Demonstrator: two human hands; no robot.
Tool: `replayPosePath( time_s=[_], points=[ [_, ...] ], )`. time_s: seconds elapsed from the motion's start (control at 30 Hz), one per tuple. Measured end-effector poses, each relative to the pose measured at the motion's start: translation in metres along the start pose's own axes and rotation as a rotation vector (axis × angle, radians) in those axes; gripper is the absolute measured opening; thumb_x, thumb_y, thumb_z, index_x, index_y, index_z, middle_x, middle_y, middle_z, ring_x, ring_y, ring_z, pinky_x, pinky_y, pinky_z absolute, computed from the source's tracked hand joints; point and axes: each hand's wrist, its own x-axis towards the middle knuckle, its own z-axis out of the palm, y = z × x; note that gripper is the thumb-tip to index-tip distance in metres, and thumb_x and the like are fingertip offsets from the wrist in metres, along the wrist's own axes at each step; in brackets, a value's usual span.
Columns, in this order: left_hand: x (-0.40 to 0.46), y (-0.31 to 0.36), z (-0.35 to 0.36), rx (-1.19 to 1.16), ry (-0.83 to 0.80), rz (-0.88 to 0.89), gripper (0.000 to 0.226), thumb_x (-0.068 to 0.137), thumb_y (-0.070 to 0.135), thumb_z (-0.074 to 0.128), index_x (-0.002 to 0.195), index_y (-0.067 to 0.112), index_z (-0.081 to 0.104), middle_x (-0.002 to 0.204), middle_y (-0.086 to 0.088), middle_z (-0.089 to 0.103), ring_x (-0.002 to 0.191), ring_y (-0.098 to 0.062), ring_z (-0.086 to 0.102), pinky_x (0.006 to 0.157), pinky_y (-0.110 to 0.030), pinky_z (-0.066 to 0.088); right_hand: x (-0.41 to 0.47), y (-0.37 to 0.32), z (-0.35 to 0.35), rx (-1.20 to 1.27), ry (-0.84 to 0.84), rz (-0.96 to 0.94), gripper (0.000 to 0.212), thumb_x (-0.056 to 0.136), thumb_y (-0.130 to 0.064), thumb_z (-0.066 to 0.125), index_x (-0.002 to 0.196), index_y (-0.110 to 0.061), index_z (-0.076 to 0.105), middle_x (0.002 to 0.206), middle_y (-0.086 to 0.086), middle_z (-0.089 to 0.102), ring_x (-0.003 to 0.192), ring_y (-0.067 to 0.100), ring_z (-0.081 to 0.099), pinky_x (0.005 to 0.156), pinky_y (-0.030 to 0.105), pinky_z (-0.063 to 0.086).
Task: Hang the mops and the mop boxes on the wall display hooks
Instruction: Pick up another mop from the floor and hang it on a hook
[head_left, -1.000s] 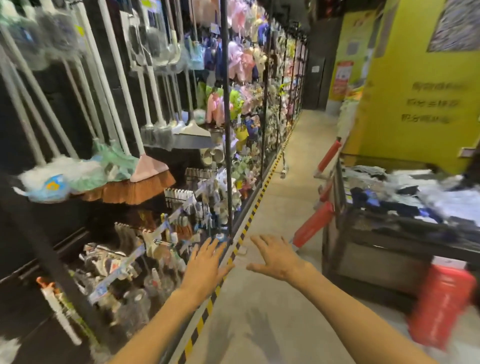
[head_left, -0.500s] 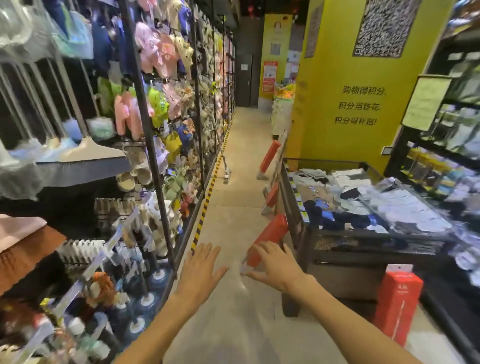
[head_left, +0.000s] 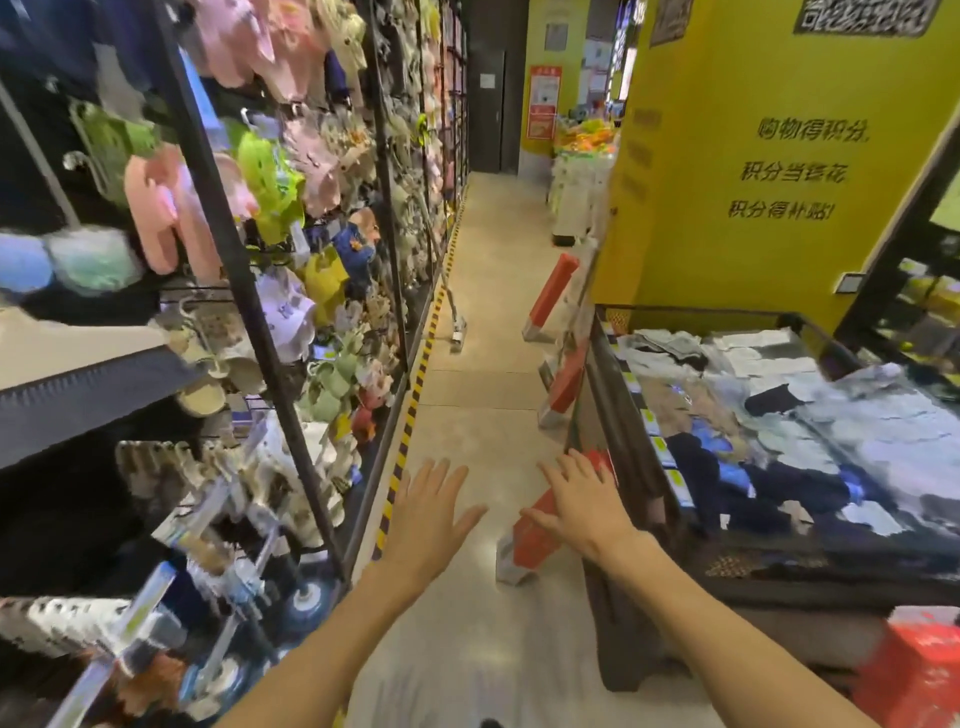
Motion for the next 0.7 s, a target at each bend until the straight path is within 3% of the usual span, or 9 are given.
replayPosePath(
  time_s=[0.07,0.17,0.2,0.3,0.37,0.5,0.63,0.7],
  points=[
    [0.047,-0.016,0.002,-0.011,-0.029,-0.034,0.075,0.100,0.074,0.029,0.160,0.029,0.036,0.171,-0.002,0.029,0.160,-0.024,0.021,0.129,-0.047,0.016,0.054,0.007,0.002,0.020,-0.004,0.005,0.084,0.097,-0.075,0.042,0.163,-0.025,0.029,0.165,0.006,0.034,0.158,0.030,0.023,0.123,0.047,0.023],
    [0.119,-0.040,-0.001,0.025,-0.048,-0.060,0.109,0.078,0.088,-0.011,0.163,0.031,0.027,0.172,0.001,0.023,0.161,-0.022,0.014,0.129,-0.045,0.012,0.136,0.016,-0.002,0.031,-0.002,0.010,0.086,0.094,-0.078,0.039,0.162,-0.026,0.032,0.163,0.004,0.037,0.155,0.029,0.028,0.120,0.043,0.026],
    [0.143,-0.048,-0.004,0.023,-0.063,-0.073,0.110,0.076,0.088,-0.012,0.163,0.031,0.026,0.172,0.001,0.023,0.161,-0.022,0.014,0.129,-0.044,0.012,0.163,0.020,-0.003,0.038,-0.009,0.015,0.084,0.095,-0.076,0.044,0.162,-0.027,0.031,0.163,0.003,0.037,0.155,0.028,0.028,0.120,0.044,0.026],
    [0.212,-0.072,-0.009,0.000,-0.084,-0.103,0.077,0.100,0.073,0.025,0.163,0.030,0.027,0.172,0.001,0.024,0.162,-0.022,0.013,0.129,-0.043,0.009,0.239,0.028,-0.006,0.021,-0.020,0.025,0.084,0.095,-0.076,0.047,0.162,-0.028,0.032,0.163,0.003,0.039,0.154,0.029,0.030,0.120,0.048,0.029],
    [0.257,-0.087,-0.009,0.005,-0.095,-0.090,0.070,0.104,0.065,0.037,0.163,0.029,0.028,0.172,0.000,0.024,0.161,-0.022,0.015,0.129,-0.042,0.009,0.286,0.031,-0.010,0.007,-0.038,0.022,0.084,0.095,-0.076,0.047,0.161,-0.026,0.033,0.161,0.004,0.042,0.152,0.029,0.034,0.119,0.048,0.031],
    [0.354,-0.117,0.003,-0.002,-0.097,-0.066,0.070,0.103,0.067,0.036,0.162,0.030,0.031,0.172,0.000,0.026,0.160,-0.021,0.018,0.128,-0.045,0.016,0.379,0.041,-0.014,-0.008,-0.059,0.022,0.083,0.097,-0.074,0.047,0.162,-0.024,0.031,0.162,0.007,0.040,0.152,0.030,0.033,0.121,0.048,0.029],
    [0.464,-0.152,0.021,0.007,-0.049,0.006,0.081,0.095,0.074,0.019,0.159,0.028,0.038,0.167,-0.001,0.035,0.158,-0.023,0.026,0.128,-0.046,0.016,0.483,0.050,-0.011,0.029,-0.081,0.051,0.083,0.099,-0.071,0.048,0.164,-0.025,0.026,0.167,0.008,0.032,0.158,0.031,0.025,0.126,0.053,0.020],
    [0.527,-0.174,0.027,0.021,-0.048,0.053,0.080,0.096,0.074,0.020,0.158,0.027,0.038,0.168,-0.002,0.035,0.158,-0.024,0.027,0.127,-0.047,0.018,0.540,0.055,-0.008,0.018,-0.071,0.073,0.084,0.098,-0.073,0.047,0.163,-0.025,0.028,0.167,0.006,0.034,0.157,0.031,0.027,0.126,0.054,0.018]
  ],
)
